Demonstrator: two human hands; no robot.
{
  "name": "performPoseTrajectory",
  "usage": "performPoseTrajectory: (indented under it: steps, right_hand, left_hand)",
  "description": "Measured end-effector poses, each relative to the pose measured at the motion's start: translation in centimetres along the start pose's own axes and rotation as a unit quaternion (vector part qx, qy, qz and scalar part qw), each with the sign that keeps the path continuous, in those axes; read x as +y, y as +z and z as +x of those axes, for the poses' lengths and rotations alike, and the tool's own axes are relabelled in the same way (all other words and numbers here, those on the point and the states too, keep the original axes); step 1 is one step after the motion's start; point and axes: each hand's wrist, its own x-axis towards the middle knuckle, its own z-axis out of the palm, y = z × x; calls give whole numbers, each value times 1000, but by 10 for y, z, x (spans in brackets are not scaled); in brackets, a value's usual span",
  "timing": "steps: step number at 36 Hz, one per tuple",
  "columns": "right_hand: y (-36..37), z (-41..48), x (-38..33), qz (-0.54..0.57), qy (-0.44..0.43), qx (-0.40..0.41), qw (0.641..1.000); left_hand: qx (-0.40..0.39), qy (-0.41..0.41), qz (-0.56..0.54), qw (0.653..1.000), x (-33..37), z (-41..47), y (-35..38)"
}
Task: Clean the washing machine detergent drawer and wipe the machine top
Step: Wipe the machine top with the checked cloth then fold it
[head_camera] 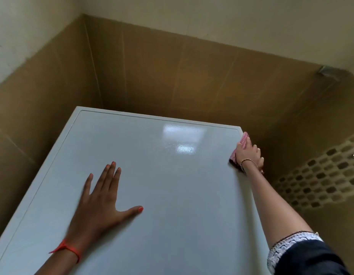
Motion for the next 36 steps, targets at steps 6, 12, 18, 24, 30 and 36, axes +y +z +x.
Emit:
performPoseTrajectory:
  steps: [6, 12, 18, 24, 30, 36]
  right_hand:
    - [-1, 6, -32, -27, -6, -9, 1000]
    - [11, 10, -98, -17, -195, -56, 979]
    - [20, -18, -133, -19, -340, -66, 938]
    - [11, 20, -99, -4, -258, -50, 965]
    - [-3, 36, -32, -2, -175, -48, 983]
    - [-7, -14, 27, -16, -201, -53, 978]
  left_hand:
    - [1, -4, -2, 1000, 0, 1, 1]
    - [15, -3, 13, 1000, -1, 2, 4]
    - [21, -2, 9, 1000, 1, 0, -2]
    - [18, -14, 12, 1000, 1, 0, -2]
    - [9, -17, 27, 999, 1, 1, -1]
    - [12, -10, 16, 1000, 2, -1, -3]
